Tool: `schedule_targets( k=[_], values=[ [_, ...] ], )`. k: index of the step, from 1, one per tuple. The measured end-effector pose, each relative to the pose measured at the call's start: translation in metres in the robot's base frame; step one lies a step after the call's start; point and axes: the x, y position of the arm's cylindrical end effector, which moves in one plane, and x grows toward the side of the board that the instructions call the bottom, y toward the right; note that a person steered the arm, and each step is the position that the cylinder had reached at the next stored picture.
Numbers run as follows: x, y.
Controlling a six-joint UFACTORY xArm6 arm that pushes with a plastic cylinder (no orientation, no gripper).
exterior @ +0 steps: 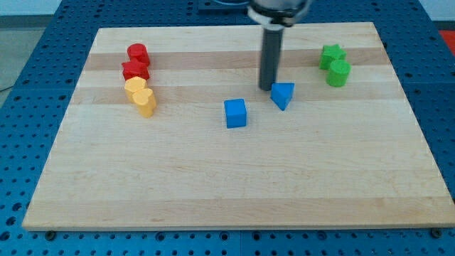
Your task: Push the blue triangle bottom side of the green circle
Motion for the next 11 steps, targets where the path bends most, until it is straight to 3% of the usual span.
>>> schedule_targets(
  k=[1,3,4,5,6,7,8,11],
  values=[
    [0.021,-0.008],
    [0.041,0.115],
    [0.047,0.135],
    [0.074,0.1],
    [0.068,0.03],
    [0.037,0.001],
    [0.011,0.008],
    [0.024,0.119]
  ],
)
